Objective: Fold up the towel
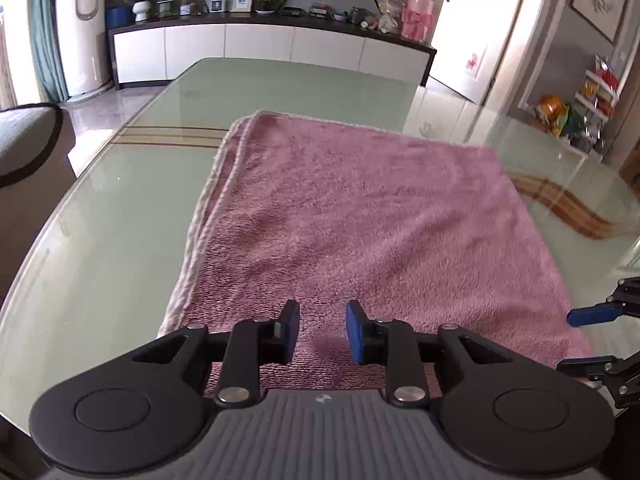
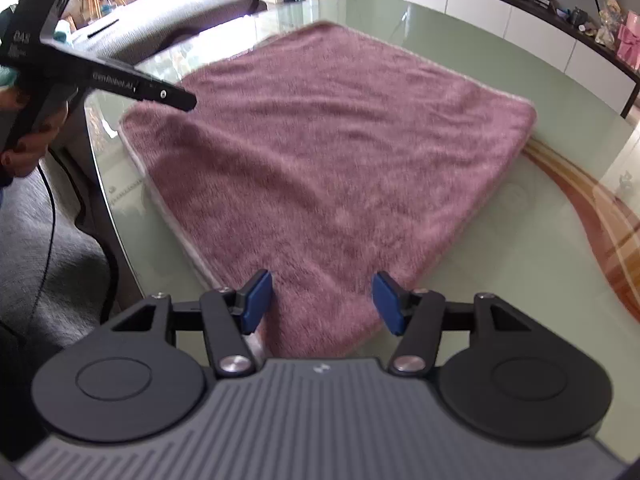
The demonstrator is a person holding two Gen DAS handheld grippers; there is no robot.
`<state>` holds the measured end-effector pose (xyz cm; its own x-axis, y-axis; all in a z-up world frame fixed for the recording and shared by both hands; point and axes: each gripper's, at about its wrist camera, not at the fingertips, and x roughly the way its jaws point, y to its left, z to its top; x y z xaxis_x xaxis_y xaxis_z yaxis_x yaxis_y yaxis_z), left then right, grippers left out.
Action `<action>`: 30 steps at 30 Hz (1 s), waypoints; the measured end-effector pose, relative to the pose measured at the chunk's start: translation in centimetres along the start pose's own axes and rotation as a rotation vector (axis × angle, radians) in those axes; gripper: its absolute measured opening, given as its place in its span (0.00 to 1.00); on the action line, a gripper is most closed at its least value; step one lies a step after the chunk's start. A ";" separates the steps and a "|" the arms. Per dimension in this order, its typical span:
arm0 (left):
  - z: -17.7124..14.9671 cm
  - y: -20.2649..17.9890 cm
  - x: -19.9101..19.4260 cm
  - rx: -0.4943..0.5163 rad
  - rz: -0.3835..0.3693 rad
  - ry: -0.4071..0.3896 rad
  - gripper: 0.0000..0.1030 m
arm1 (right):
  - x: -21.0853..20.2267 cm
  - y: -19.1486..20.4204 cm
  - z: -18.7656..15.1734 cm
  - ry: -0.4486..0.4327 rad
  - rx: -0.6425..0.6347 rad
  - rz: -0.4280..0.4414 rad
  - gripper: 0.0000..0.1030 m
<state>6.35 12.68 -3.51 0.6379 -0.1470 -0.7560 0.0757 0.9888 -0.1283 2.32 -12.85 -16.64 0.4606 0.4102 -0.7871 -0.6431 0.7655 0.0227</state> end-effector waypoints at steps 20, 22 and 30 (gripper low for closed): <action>-0.8 -4.0 -0.6 0.119 -0.091 0.012 0.35 | -2.0 -1.5 -0.6 -0.063 0.139 0.145 0.44; -1.0 -4.4 -0.3 0.135 -0.092 0.026 0.35 | -1.7 -1.3 -0.8 -0.048 0.138 0.145 0.41; -1.7 -4.2 0.2 0.126 -0.076 0.060 0.37 | -1.6 -1.0 -1.7 -0.020 0.112 0.135 0.38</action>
<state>4.89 8.46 -4.18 0.5796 -0.2188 -0.7850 0.2200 0.9695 -0.1077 1.16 -15.10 -16.50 0.3874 0.5222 -0.7598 -0.6283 0.7526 0.1969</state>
